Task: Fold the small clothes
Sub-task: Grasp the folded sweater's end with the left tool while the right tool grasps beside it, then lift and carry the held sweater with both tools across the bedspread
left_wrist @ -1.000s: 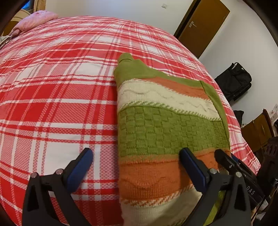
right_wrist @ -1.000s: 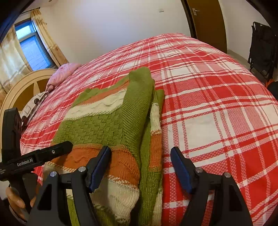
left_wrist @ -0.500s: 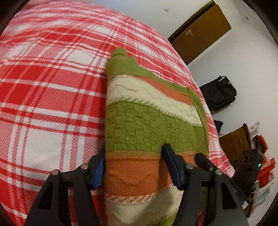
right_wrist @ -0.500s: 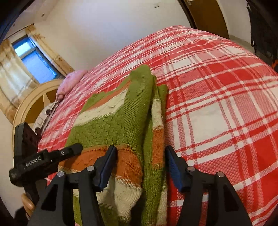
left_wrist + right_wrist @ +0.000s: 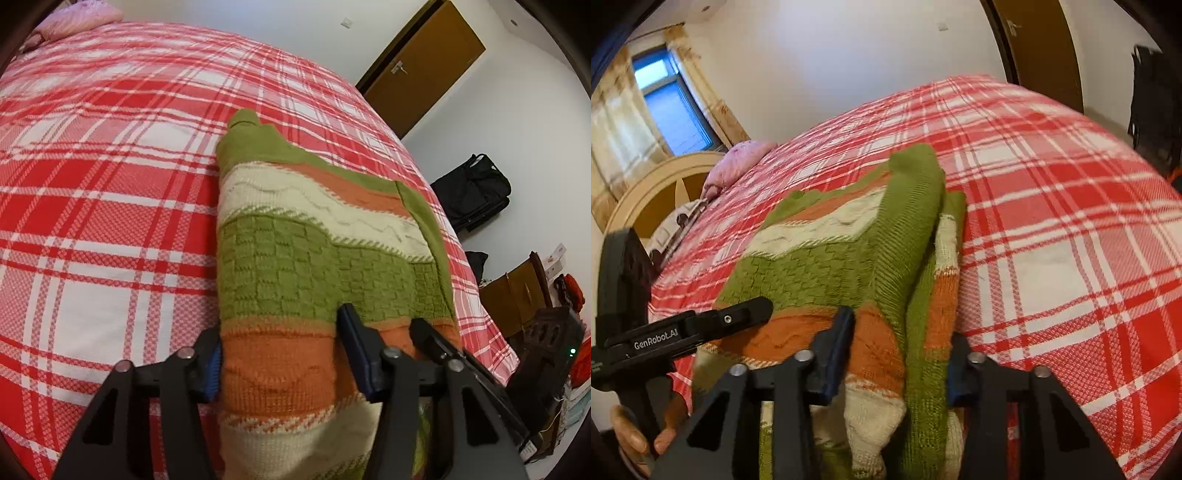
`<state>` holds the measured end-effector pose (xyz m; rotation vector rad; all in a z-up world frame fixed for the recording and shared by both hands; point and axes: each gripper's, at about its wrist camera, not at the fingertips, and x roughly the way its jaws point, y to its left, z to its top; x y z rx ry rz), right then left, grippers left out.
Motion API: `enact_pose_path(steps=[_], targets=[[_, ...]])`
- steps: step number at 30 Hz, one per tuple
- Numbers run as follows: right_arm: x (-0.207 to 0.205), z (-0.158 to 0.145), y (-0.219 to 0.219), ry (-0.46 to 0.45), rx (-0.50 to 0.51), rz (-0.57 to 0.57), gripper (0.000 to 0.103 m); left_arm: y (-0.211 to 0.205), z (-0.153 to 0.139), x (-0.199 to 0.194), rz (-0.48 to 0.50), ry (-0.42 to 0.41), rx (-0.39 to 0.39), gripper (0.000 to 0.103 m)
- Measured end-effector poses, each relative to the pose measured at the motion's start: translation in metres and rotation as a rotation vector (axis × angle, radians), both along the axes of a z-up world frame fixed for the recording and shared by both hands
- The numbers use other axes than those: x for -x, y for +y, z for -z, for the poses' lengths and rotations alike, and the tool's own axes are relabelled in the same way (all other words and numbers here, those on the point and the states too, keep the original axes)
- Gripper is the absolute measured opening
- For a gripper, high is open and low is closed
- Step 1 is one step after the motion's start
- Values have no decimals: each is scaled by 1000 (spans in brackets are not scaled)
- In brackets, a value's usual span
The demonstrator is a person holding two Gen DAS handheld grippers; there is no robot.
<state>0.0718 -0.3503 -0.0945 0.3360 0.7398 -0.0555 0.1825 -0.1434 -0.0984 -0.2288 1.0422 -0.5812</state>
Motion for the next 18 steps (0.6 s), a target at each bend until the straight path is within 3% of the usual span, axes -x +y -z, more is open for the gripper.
enact_pose_path(steps=[3, 6, 18], targets=[[4, -8, 11, -2, 75, 8, 30, -8, -9, 9, 10, -63, -64, 41], [13, -14, 13, -17, 69, 13, 29, -14, -19, 22, 12, -122, -122, 38], [84, -36, 23, -75, -29, 50, 29, 3, -30, 69, 36, -129, -126, 38]])
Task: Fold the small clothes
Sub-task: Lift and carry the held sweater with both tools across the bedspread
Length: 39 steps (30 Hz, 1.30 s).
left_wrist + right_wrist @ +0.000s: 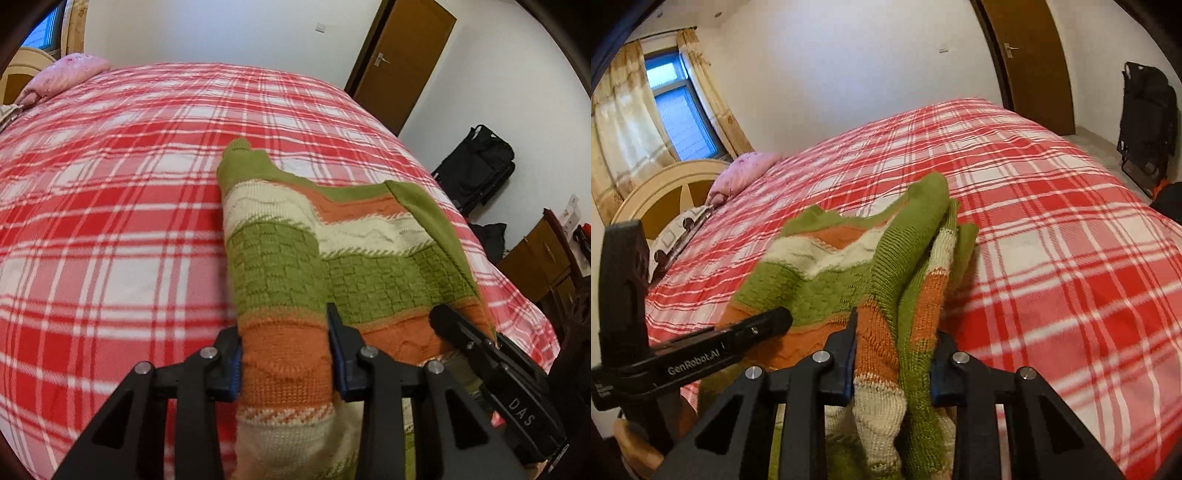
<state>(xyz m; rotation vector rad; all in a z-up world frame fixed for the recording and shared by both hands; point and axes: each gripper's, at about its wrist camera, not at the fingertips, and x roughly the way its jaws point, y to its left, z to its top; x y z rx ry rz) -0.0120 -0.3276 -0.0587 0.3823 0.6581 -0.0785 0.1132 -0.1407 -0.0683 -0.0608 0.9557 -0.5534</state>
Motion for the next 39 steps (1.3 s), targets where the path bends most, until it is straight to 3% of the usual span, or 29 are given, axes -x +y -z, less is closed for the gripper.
enact_pose_path(steps=[13, 20, 32, 39], targets=[[94, -25, -37, -62, 2, 144, 29, -53, -17, 57, 158, -50, 7, 38], [128, -33, -78, -97, 33, 277, 29, -114, -29, 73, 267, -124, 0, 38], [165, -14, -141, -93, 3, 496, 28, -212, -12, 90, 421, -169, -45, 38], [169, -1, -149, -83, -27, 558, 28, -226, -11, 92, 463, -207, -68, 38]])
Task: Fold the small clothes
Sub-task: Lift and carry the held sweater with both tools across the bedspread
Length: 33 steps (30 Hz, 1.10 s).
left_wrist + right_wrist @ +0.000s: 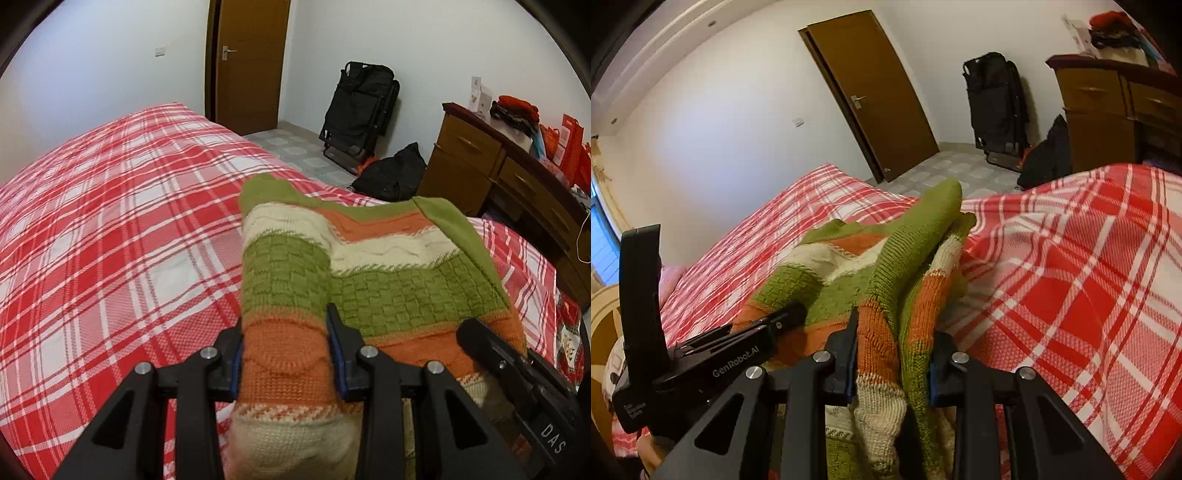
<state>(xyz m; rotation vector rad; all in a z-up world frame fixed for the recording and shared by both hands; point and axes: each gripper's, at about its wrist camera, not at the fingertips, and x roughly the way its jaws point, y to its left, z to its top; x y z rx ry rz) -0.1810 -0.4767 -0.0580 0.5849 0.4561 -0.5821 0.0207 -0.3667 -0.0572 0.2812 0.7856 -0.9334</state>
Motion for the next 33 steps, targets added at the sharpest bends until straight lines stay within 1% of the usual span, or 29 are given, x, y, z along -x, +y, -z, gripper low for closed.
enact_pose_path(steps=[4, 6, 14, 20, 23, 26, 29, 30, 32, 33], targets=[[-2, 8, -1, 18, -12, 14, 28, -2, 7, -2, 0, 12, -11, 39], [-2, 10, -4, 16, -33, 18, 28, -2, 7, -3, 6, 12, -15, 40], [-5, 20, -9, 67, -109, 46, 29, -1, 10, -4, 21, 25, -24, 43], [-1, 28, -12, 25, -196, 84, 29, -5, 8, -8, 58, 13, -62, 44], [0, 30, -16, 7, -209, 86, 29, -7, 9, -9, 72, -10, -74, 45], [-1, 28, -17, 14, -206, 80, 29, -4, 13, -8, 72, -34, -64, 48], [2, 27, -17, 24, -222, 70, 30, 2, 15, -7, 59, -34, -46, 52], [4, 27, -17, 24, -228, 66, 31, 3, 15, -7, 56, -32, -43, 54], [11, 27, -15, 24, -237, 58, 32, 8, 16, -10, 33, -32, -40, 65], [14, 27, -14, 30, -235, 54, 33, 9, 16, -11, 19, -31, -43, 76]])
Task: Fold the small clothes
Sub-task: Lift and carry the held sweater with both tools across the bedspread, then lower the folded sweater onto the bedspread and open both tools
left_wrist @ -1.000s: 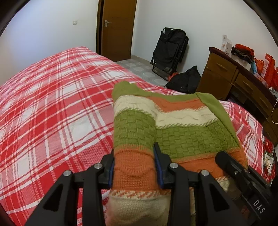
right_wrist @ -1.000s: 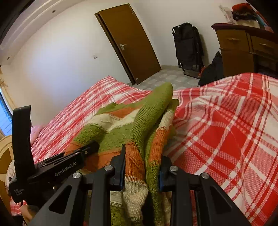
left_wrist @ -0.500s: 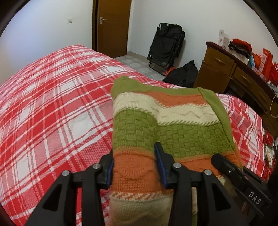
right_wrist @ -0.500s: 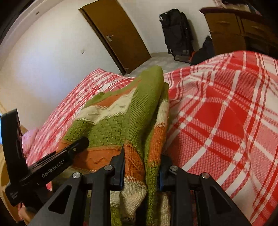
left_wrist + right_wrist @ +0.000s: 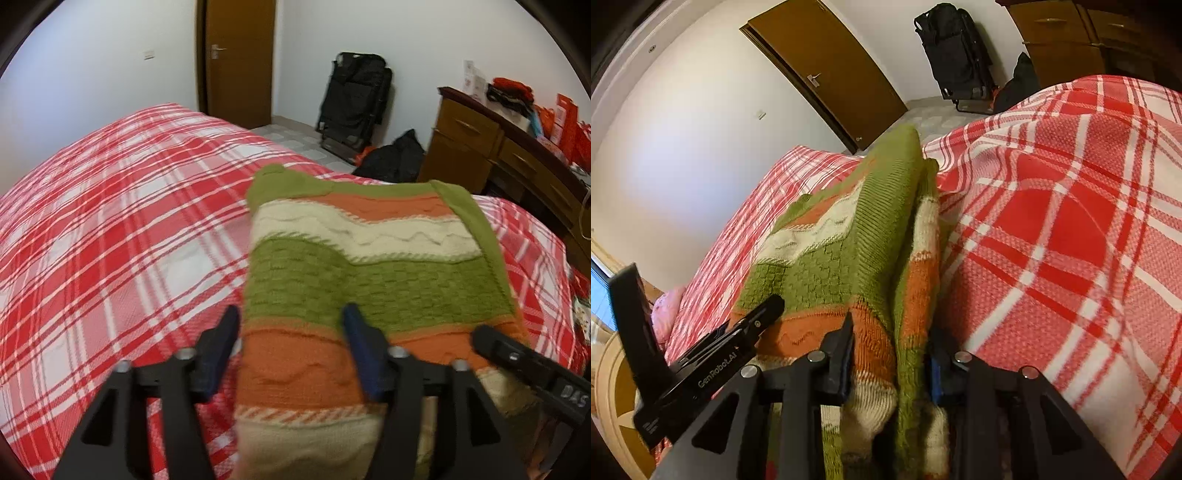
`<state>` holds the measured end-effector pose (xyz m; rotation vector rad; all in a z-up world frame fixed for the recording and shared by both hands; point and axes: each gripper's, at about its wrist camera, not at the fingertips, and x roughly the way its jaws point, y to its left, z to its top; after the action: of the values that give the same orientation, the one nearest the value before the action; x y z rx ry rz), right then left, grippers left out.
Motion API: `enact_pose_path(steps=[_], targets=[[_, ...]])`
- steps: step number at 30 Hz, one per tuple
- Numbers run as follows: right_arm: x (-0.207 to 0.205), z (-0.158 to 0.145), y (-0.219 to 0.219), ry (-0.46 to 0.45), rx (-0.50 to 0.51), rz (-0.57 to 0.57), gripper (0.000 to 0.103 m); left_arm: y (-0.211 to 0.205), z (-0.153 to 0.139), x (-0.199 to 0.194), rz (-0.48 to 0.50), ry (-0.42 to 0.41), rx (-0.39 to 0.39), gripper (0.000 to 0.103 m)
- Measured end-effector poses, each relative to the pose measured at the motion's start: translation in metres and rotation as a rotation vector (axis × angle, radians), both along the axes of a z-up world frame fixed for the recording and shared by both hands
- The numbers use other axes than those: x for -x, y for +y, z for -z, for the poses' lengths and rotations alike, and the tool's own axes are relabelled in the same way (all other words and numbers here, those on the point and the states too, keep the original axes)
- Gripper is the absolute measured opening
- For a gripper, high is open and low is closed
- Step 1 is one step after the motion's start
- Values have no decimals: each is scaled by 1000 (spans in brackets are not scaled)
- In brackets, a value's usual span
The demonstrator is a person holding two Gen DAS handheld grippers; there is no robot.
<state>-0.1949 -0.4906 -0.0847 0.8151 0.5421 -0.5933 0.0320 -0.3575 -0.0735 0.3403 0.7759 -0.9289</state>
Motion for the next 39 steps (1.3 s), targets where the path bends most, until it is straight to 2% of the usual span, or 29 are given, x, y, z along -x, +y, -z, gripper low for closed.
enact_pose_path(steps=[1, 4, 7, 9, 11, 13, 15, 19, 22, 27, 32, 35, 39], targets=[[2, -4, 0, 10, 6, -3, 34, 3, 1, -4, -25, 12, 1, 81], [11, -21, 7, 40, 75, 9, 34, 7, 1, -8, -52, 55, 7, 83], [16, -48, 19, 65, 252, 43, 34, 6, -3, -1, -59, 6, -17, 83], [8, -62, 25, 89, 351, 22, 33, 6, -5, 4, -63, -24, -32, 83], [-6, -68, 25, 99, 385, -26, 21, 9, -8, 7, -71, -25, -43, 83], [-27, -68, 27, 139, 413, -78, 20, 14, -10, 7, -83, -22, -48, 83], [-42, -58, 25, 176, 409, -114, 20, 21, -13, 8, -99, -21, -51, 83], [-59, -32, 14, 247, 296, -128, 20, 34, -22, 17, -113, -44, -55, 82], [-56, -23, 5, 226, 258, -110, 19, 36, -18, 21, -113, -71, -81, 82], [-56, -21, -6, 207, 216, -93, 18, 36, -4, 12, -115, 5, -102, 83], [-48, -30, 15, 242, 237, -112, 18, 41, 1, 12, -125, 89, -151, 83], [-27, -38, 43, 238, 295, -129, 20, 50, 2, 23, -126, 89, -174, 83], [5, -43, 76, 262, 353, -139, 20, 66, -4, 43, -122, 59, -163, 81]])
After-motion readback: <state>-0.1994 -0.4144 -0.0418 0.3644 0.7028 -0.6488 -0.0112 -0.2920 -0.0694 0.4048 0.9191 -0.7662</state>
